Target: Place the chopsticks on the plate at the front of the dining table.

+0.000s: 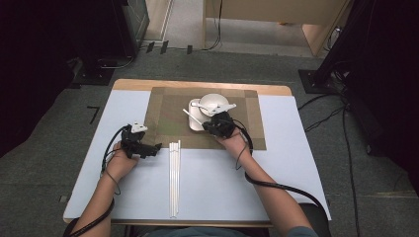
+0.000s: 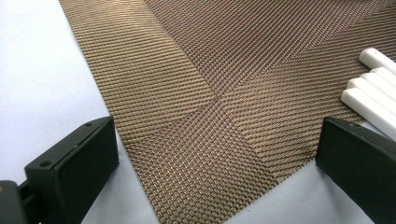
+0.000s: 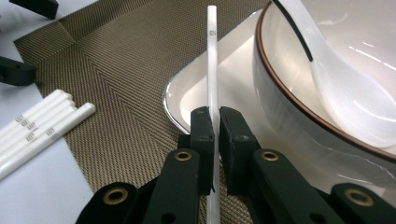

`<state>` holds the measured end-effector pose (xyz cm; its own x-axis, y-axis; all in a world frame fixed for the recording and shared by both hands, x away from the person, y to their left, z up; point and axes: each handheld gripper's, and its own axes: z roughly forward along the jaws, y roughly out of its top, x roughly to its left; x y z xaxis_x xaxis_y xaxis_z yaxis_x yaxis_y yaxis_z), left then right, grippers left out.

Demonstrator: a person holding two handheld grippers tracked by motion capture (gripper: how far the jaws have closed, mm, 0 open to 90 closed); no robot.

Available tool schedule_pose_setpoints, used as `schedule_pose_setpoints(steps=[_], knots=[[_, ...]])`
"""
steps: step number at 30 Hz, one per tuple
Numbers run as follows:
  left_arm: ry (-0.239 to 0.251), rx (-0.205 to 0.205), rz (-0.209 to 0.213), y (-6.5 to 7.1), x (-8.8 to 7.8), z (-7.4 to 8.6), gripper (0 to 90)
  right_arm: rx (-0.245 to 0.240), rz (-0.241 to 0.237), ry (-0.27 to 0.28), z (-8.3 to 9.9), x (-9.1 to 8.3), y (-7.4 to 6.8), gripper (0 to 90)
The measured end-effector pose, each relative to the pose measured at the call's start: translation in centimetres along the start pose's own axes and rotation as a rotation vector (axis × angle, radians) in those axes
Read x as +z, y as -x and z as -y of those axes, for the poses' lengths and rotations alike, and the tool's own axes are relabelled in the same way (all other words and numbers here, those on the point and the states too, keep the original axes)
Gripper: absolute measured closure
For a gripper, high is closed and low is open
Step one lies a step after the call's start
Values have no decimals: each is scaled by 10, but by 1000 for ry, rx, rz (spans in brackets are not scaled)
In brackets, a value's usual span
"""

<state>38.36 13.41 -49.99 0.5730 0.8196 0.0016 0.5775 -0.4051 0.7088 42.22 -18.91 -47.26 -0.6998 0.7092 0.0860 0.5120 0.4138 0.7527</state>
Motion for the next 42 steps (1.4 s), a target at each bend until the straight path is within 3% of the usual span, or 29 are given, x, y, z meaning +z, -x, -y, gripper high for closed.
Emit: schedule_pose_setpoints(steps=[19,30,41,42], knots=[[0,-2,-2,0,0,0,0,2,23,7,4,2,5,845],[0,-3,-2,0,0,0,0,6,18,14,4,2,7,794],[0,-4,-3,1,0,0,0,-4,-7,13,3,0,5,663],[0,-4,-3,1,0,0,0,3,-26,18,2,0,5,611]])
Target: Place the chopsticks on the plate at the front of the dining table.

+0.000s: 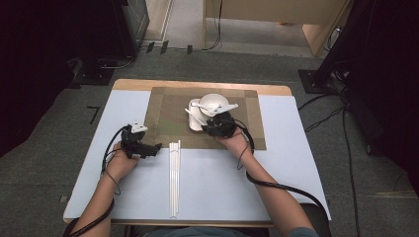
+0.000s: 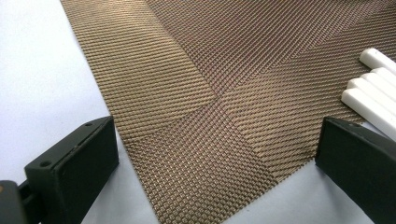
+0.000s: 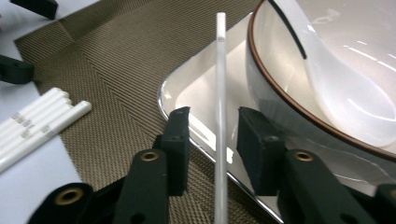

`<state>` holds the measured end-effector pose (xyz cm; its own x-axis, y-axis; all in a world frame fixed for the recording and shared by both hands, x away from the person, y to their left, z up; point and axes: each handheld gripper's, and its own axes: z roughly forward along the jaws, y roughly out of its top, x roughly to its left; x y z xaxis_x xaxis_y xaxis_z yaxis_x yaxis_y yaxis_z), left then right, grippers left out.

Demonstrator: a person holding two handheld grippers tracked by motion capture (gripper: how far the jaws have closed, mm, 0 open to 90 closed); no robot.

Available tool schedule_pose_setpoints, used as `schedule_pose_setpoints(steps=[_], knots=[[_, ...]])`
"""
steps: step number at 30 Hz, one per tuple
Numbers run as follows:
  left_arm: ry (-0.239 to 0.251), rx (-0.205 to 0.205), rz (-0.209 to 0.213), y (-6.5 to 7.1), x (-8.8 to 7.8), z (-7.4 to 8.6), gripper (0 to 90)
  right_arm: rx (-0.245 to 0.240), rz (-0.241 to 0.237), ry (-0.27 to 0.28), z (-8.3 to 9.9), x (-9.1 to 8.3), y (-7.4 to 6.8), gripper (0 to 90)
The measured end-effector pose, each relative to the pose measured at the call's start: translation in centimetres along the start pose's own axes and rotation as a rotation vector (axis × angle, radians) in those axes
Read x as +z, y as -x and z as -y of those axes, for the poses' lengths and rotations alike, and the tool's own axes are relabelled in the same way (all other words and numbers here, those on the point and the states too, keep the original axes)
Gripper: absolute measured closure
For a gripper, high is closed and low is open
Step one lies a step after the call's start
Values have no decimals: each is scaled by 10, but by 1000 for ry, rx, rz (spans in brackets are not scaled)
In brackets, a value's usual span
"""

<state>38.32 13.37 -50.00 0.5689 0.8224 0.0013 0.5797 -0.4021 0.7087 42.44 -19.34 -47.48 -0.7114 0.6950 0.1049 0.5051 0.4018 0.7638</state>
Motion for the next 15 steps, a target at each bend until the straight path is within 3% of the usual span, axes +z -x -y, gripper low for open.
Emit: schedule_pose_setpoints(steps=[5,8,15], knots=[[0,-1,-1,0,0,0,0,-1,-13,8,-1,-1,-3,533],[0,-1,-1,0,0,0,0,3,-41,-4,-3,-2,-5,435],[0,-1,-1,0,0,0,0,8,-49,-9,-5,-3,-8,375]])
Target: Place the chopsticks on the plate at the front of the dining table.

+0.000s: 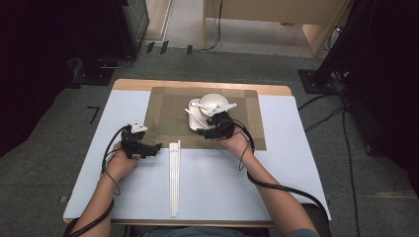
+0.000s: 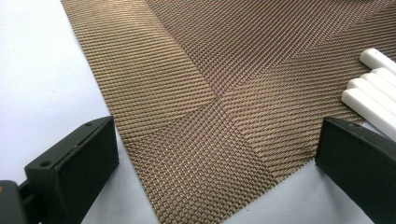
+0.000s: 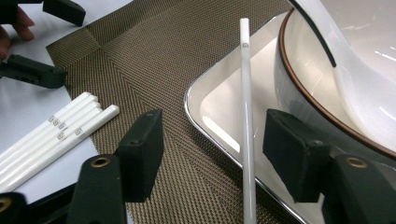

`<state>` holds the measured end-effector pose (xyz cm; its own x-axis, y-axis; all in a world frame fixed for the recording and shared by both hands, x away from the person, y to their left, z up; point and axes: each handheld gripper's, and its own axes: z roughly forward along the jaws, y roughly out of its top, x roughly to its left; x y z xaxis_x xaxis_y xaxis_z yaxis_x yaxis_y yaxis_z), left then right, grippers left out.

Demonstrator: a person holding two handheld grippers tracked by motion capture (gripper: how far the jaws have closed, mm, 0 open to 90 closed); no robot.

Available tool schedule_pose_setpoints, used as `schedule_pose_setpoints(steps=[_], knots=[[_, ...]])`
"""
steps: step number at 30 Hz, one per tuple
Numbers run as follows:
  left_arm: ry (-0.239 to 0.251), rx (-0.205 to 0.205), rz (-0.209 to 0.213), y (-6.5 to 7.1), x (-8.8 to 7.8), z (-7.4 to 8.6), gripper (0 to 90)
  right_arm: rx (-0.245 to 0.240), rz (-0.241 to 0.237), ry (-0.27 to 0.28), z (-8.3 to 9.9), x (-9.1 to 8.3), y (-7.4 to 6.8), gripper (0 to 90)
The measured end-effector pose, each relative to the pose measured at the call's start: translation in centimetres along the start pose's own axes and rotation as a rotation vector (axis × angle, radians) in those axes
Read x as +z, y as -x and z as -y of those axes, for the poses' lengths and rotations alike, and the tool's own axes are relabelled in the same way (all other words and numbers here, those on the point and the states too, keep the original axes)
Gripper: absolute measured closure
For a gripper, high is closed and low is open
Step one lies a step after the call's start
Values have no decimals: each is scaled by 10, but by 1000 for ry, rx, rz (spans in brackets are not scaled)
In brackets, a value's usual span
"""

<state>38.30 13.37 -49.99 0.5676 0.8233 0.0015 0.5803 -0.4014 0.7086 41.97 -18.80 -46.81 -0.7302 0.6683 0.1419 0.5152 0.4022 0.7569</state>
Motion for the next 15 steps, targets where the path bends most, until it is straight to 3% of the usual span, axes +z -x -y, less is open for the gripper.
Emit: schedule_pose_setpoints(steps=[15], knots=[[-2,-3,2,0,0,0,0,-11,33,23,-3,-7,-9,320]])
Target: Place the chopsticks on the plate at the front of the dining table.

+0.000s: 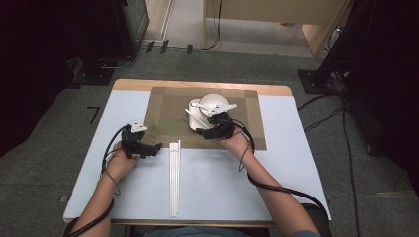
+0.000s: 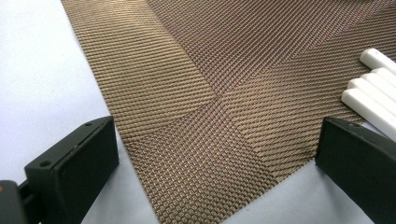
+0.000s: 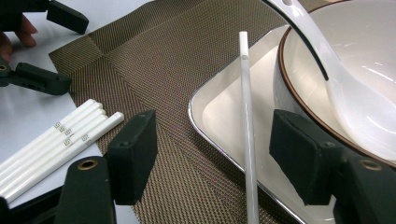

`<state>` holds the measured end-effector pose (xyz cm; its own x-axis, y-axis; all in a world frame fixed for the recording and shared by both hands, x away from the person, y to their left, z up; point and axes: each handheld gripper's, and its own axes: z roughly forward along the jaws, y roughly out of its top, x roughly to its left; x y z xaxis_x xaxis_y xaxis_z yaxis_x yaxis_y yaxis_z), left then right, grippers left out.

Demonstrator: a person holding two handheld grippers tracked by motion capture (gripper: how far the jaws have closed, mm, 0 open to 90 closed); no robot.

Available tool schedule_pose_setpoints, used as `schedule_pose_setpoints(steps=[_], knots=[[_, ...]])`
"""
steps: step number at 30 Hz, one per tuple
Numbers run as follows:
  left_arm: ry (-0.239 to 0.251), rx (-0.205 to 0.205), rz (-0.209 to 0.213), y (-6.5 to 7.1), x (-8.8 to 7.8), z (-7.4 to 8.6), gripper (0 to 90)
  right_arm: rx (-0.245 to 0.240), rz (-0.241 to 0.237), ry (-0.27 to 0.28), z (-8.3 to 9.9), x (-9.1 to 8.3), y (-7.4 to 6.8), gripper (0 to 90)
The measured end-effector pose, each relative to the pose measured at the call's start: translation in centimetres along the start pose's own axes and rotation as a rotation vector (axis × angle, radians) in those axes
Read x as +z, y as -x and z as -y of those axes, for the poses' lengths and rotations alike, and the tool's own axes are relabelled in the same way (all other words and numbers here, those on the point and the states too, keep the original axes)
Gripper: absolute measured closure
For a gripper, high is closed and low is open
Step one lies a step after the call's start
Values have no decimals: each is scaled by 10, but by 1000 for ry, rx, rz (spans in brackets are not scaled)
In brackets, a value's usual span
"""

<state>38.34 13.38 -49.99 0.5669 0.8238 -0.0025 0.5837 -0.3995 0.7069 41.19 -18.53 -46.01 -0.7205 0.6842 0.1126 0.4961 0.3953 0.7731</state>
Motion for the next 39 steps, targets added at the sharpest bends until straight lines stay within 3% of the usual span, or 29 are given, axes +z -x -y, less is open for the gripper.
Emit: schedule_pose_setpoints(steps=[20,31,39], knots=[[-4,-3,1,0,0,-1,0,-43,-18,22,7,-4,-29,298],[-5,-1,1,0,0,-1,0,-34,-52,16,10,-2,-38,298],[-5,-1,0,0,0,-1,0,-58,-62,7,14,2,-48,298]])
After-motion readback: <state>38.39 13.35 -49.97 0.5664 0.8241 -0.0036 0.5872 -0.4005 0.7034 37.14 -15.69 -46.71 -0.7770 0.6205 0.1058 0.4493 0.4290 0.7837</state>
